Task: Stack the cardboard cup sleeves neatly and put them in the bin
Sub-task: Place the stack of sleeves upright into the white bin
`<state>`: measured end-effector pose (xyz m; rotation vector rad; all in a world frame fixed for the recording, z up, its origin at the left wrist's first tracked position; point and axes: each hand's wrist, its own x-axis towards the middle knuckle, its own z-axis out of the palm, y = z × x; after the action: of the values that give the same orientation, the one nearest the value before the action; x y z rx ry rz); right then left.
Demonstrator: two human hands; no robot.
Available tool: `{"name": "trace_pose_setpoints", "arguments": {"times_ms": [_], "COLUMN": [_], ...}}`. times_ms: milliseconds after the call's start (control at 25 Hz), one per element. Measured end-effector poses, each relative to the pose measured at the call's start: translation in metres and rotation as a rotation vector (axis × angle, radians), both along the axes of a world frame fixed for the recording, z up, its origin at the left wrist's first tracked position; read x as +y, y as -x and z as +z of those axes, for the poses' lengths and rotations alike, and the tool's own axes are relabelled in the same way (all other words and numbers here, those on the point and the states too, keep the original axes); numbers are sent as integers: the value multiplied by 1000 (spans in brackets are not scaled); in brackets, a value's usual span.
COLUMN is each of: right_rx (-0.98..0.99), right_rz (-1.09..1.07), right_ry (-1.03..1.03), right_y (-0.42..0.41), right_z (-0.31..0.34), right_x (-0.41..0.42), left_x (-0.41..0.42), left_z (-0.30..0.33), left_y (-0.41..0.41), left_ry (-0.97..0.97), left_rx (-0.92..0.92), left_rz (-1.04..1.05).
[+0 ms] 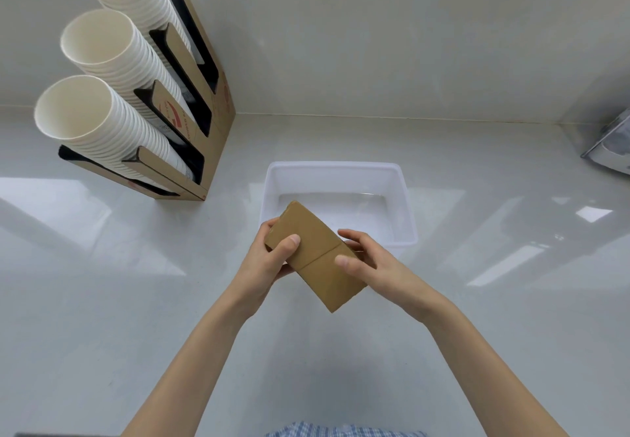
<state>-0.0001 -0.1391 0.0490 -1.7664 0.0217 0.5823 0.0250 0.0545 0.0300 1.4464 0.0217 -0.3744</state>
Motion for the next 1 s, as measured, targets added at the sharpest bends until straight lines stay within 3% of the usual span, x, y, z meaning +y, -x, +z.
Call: {"name": "trace_pose_setpoints", "arguments": {"times_ms": [360, 560, 1000], "right_rx": [66, 190, 212], "right_rz": [18, -21, -116], "right_ry": [38, -125, -249], "right_y": [-31, -36, -57], "right_z": [15, 8, 10], "right_x": [11, 16, 22], "left_x": [0, -4, -4], "left_z": [17, 24, 38], "left_y": [-21, -30, -53], "left_ry": [-91, -179, -274], "left_rx": [-10, 22, 9], "left_rz": [-83, -94, -94]}}
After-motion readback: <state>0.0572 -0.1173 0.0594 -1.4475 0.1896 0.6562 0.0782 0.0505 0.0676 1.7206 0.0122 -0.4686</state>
